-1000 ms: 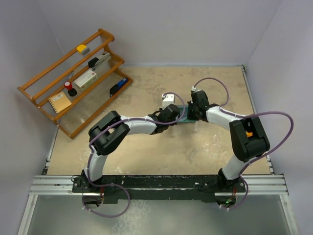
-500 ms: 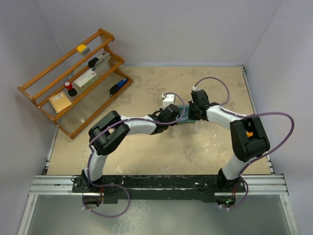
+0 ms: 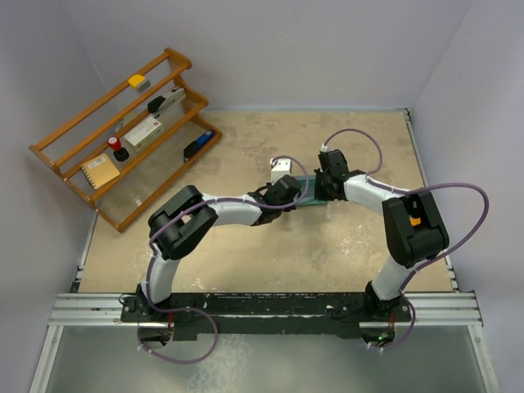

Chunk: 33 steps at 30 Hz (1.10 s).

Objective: Organize the sunglasses
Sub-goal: Place the glasses cleaning cloth in the sunglasses case.

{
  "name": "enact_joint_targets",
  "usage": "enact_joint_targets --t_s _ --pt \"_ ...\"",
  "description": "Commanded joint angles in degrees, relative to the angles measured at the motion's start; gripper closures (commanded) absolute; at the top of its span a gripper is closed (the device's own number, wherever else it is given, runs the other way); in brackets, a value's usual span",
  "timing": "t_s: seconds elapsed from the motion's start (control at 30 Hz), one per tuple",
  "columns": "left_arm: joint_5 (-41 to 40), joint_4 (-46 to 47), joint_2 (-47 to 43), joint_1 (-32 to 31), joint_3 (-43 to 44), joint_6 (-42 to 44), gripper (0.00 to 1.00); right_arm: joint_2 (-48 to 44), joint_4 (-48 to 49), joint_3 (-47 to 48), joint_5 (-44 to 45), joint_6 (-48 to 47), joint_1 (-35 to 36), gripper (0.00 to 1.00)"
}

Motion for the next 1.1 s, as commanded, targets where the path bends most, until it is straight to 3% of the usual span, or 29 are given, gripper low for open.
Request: enact_joint_targets --t_s 0.0,1.07 --pt "-0.8 0.8 -1.6 0.0 -0.3 -1.0 1.00 0.7 -1.9 2.8 1.8 -0.9 -0.3 1.00" --pt "-2.2 -1.6 0.3 -0.7 0.5 -2.1 1.00 1.3 -3.4 3.1 1.3 -1.3 -0.3 0.98"
